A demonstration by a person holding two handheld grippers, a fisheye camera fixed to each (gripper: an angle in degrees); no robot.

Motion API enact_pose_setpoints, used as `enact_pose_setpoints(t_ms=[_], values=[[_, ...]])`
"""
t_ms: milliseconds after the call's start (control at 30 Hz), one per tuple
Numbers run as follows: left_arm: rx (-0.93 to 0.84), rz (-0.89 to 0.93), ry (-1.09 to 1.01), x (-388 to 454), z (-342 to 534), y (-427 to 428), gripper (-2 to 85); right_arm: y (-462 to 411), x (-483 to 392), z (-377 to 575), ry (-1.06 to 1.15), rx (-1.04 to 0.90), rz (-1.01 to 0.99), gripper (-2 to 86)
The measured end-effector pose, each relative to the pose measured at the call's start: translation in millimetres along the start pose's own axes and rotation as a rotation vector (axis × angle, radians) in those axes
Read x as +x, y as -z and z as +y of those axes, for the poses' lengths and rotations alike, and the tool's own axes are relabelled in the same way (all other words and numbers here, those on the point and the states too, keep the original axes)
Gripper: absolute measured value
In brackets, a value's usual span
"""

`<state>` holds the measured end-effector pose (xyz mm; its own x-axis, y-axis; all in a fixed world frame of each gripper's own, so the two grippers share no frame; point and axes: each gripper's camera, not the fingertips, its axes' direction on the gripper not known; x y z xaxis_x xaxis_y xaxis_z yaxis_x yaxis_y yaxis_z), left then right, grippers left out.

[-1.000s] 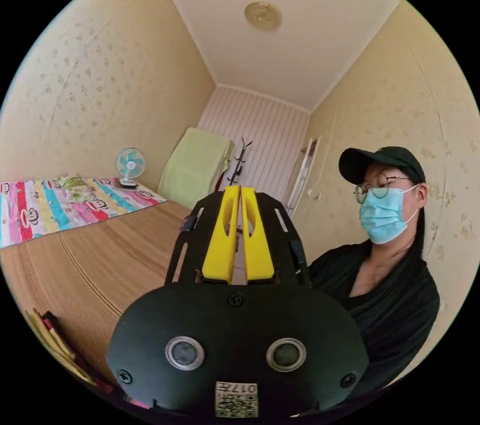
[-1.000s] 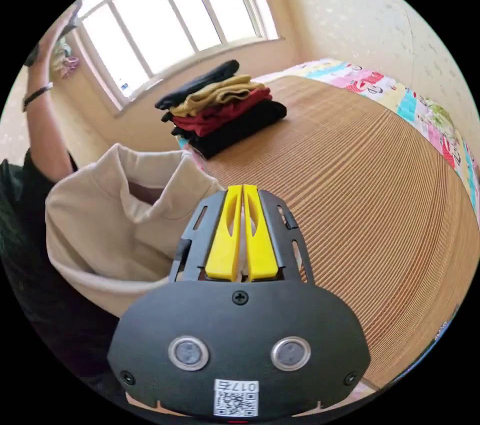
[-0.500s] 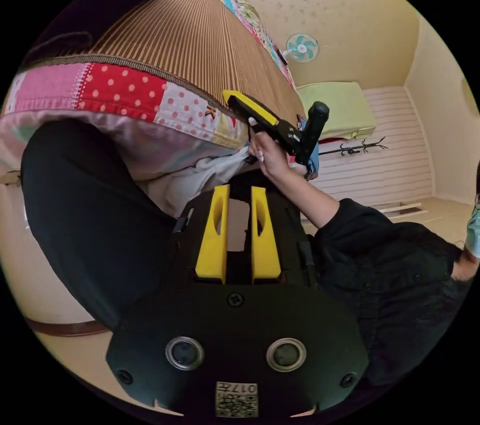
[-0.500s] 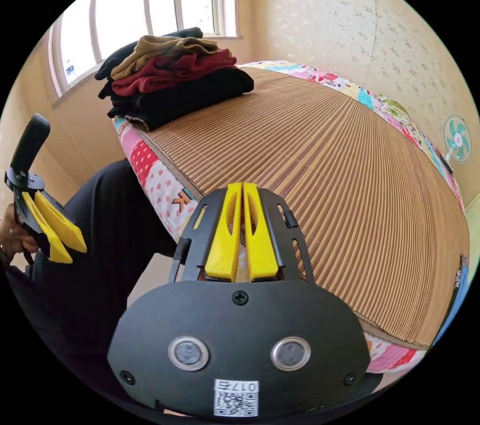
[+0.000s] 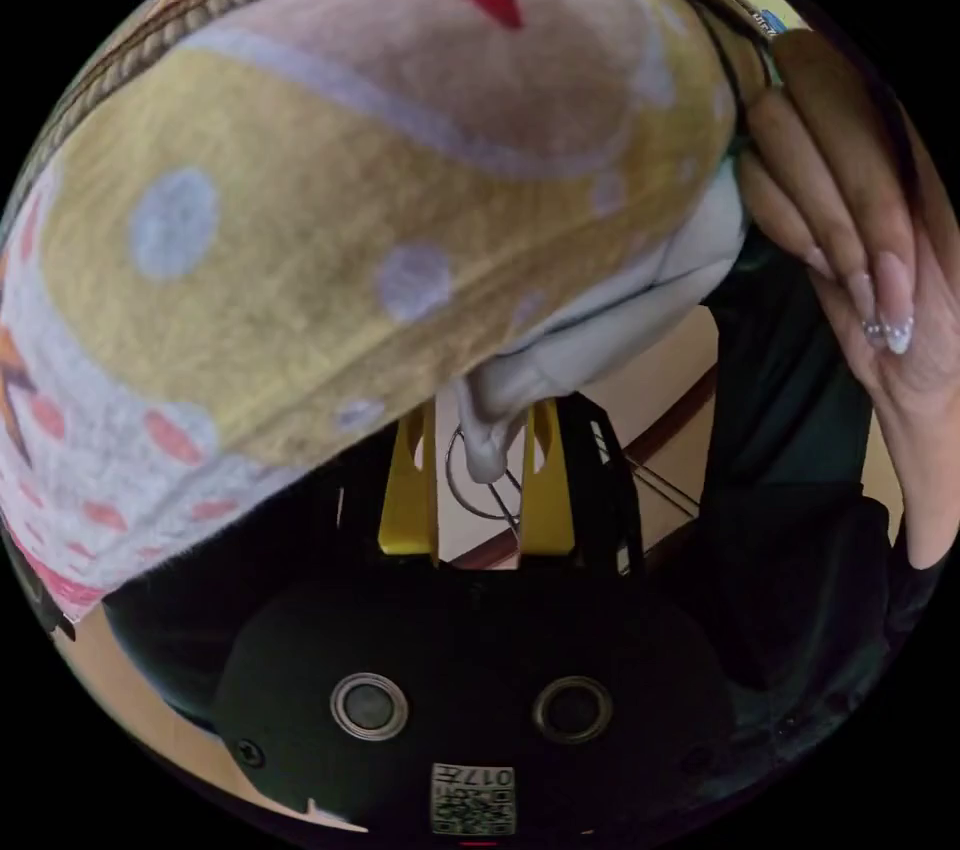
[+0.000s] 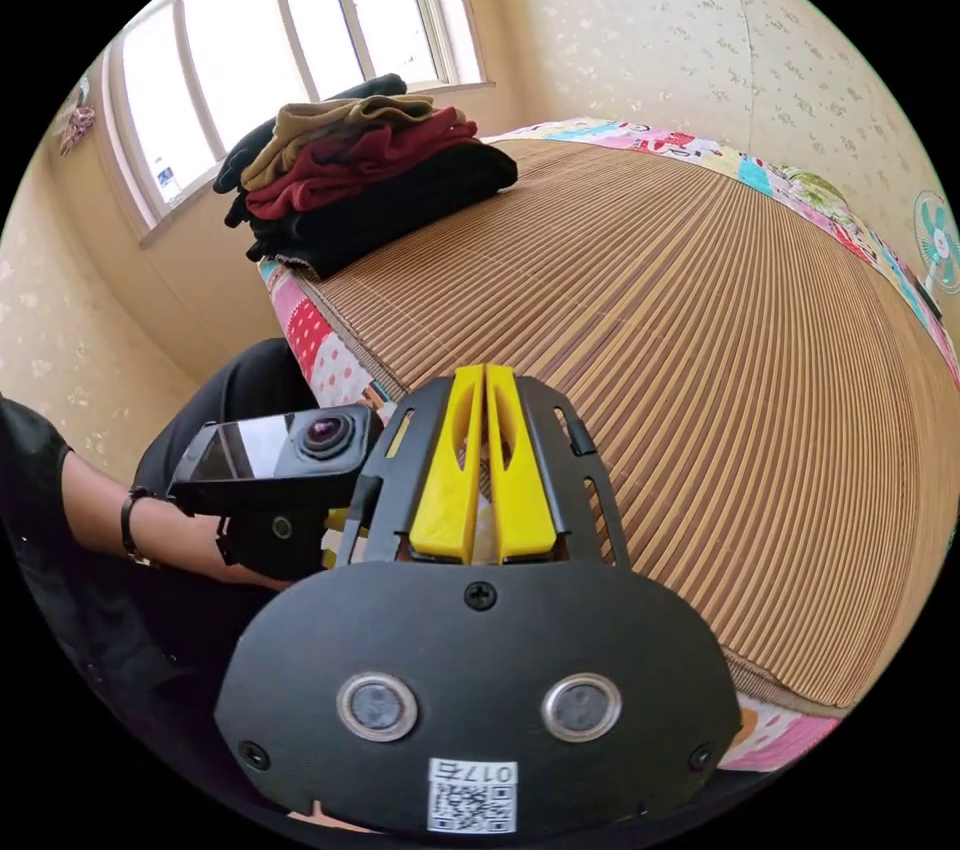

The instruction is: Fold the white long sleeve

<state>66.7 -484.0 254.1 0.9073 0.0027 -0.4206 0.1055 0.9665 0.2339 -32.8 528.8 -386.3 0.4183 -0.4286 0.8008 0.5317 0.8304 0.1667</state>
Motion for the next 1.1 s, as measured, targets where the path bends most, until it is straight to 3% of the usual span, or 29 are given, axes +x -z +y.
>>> enact_pose_setpoints(t_ms=[33,167,233,300,367,533,633,733,900,1000,1100], values=[[-0.017,0.066,-0.025,1.2,-0.6,-10.1,1.4,-2.5,2.5,0.0,0.0,0.001,-0.004,0.6],[0.106,0.405,-0.004,-12.1,38.2,16.8,-0.2,2.2,24.9,-10.9,-0.044,-0.075,-0.124,1.6],[0.178,0.478,-0.021,-10.5,63.7,39.9,-0.4,39.5,37.9,-15.9,0.083,-0.133,-0.417,3.9],[0.235,0.432,-0.051,0.5,88.3,66.1,-0.5,85.9,35.0,-9.7,0.233,-0.07,-0.515,7.3],[0.289,0.369,-0.097,21.0,114.9,99.9,-0.5,114.9,22.7,-8.1,0.371,-0.125,-0.478,11.1],[0.363,0.314,-0.316,84.3,148.0,158.2,-0.4,103.7,-41.7,-15.3,0.709,-0.405,-0.239,14.5],[0.319,0.157,-0.456,123.2,170.3,180.2,-0.3,108.0,-40.3,-41.6,0.801,-0.427,-0.43,12.9],[0.341,0.19,-0.593,144.3,200.4,198.8,0.1,114.8,-39.9,-71.6,0.917,-0.525,-0.622,12.7],[0.443,0.215,-0.718,164.2,246.8,241.2,0.3,140.7,-45.9,-129.0,1.023,-0.514,-0.704,13.5],[0.496,0.208,-0.809,172.0,270.3,268.8,0.4,149.6,-50.3,-150.5,1.136,-0.617,-0.663,12.4],[0.575,0.27,-0.852,171.9,284.6,296.0,0.8,160.2,-44.7,-187.1,1.104,-0.518,-0.72,11.8]])
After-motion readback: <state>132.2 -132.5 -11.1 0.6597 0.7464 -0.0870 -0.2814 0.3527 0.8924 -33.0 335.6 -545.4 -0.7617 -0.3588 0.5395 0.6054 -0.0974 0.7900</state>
